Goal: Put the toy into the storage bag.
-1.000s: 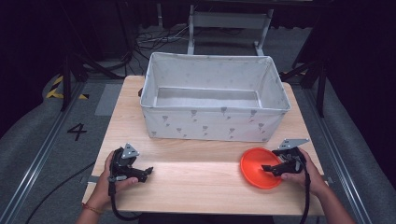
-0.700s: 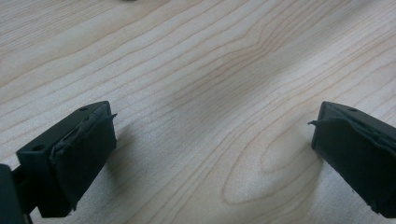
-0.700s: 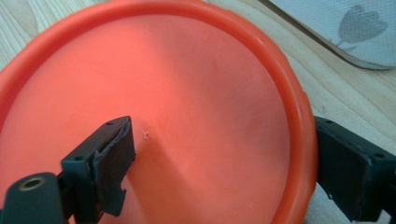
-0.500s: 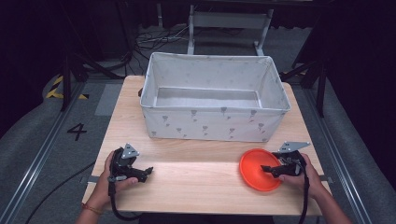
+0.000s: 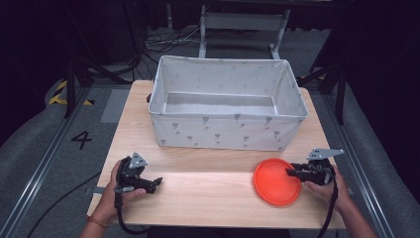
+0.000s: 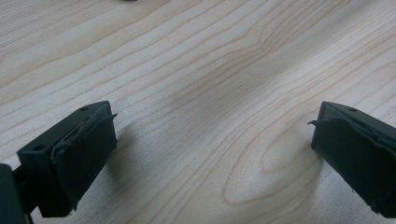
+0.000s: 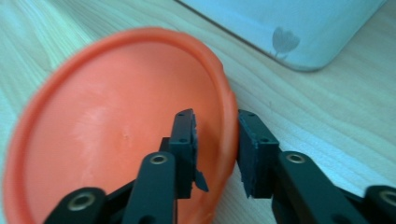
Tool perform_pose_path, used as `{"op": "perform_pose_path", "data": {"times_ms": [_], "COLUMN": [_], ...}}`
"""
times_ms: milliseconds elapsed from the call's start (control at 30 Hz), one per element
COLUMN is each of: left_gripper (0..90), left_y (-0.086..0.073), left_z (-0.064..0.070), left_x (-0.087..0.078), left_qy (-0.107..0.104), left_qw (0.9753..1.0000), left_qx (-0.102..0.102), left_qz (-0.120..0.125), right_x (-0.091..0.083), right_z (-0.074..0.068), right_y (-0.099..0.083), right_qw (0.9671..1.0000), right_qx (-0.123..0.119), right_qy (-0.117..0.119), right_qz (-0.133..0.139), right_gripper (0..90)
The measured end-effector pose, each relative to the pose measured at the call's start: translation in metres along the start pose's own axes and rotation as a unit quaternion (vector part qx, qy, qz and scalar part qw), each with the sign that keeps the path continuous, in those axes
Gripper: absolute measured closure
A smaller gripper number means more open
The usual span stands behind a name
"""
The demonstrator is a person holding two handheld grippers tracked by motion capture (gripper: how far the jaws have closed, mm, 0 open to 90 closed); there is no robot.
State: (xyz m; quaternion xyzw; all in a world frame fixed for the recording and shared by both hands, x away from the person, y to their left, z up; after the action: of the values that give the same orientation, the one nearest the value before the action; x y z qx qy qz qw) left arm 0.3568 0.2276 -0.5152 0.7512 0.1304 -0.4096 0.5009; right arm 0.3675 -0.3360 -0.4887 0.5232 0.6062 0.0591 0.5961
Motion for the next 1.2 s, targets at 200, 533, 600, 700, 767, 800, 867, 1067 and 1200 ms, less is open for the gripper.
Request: {"op": "perform_pose_path", "data": {"times_ms": [200,533,600,700,767,800,867,1067,1200], "left_gripper": [0.5,0.5,0.5,0.5,0.5,0.5,0.5,0.5,0.5], "left_y": [0.0,0.0,0.0,0.0,0.0,0.0,0.0,0.0,0.0], "left_z": [0.0,0.0,0.0,0.0,0.0,0.0,0.0,0.0,0.0], "left_x": [0.0,0.0,0.0,0.0,0.0,0.0,0.0,0.0,0.0], "left_qy": [-0.001,0.001,0.001,0.001,0.001,0.001,0.001,0.001,0.001], "left_qw": [1.0,1.0,1.0,1.0,1.0,1.0,1.0,1.0,1.0], "left_qx": [-0.002,-0.001,-0.001,0.0,-0.001,-0.001,-0.001,0.0,0.0], "left_qz": [0.0,0.001,0.001,0.001,0.001,0.001,0.001,0.001,0.001], "right_x": [-0.015,-0.042,-0.042,-0.041,-0.042,-0.042,-0.045,-0.062,-0.071], "right_z": [-0.01,-0.049,-0.058,-0.07,-0.075,-0.078,-0.082,-0.092,-0.095], "right_y": [0.005,0.022,0.029,0.039,0.044,0.046,0.05,0.058,0.064], "right_qw": [0.9995,0.9951,0.9935,0.9909,0.9894,0.989,0.9874,0.9853,0.9837], "right_qx": [-0.02,-0.095,-0.113,-0.135,-0.144,-0.147,-0.155,-0.166,-0.172], "right_qy": [0.014,0.011,0.001,-0.005,-0.007,-0.01,-0.019,-0.032,-0.044], "right_qz": [0.021,0.025,0.012,-0.006,-0.015,-0.018,-0.024,-0.022,-0.028], "right_gripper": [78.2,82.6,82.6,82.6,82.6,82.6,82.6,82.6,82.7]}}
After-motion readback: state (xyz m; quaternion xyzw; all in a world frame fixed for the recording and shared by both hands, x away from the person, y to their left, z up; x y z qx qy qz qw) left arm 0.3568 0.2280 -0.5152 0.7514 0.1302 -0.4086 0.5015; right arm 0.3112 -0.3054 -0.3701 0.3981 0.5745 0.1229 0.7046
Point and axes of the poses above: each handheld gripper's, and its own axes: x roughly forward along the jaws, y roughly out of its top, z roughly to its right, the point moved 2 cm from there along x, roughly forward along the jaws, and after that the axes turned 14 degrees about y, right-handed, at the moved point
